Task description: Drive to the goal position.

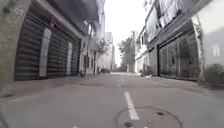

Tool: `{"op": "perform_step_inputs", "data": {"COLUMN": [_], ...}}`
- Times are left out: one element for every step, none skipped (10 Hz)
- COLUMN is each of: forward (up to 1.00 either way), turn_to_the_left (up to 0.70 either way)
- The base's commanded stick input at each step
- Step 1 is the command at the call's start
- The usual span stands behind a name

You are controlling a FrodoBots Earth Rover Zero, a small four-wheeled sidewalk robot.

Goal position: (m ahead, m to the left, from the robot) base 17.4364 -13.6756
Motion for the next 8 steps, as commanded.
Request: {"op": "perform_step_inputs", "data": {"forward": [0.85, 0.85, 0.85, 0.85, 0.85, 0.85, 0.85, 0.85], "turn_to_the_left": [0.0, 0.0, -0.06, -0.23, -0.34, -0.34, -0.34, -0.34]}}
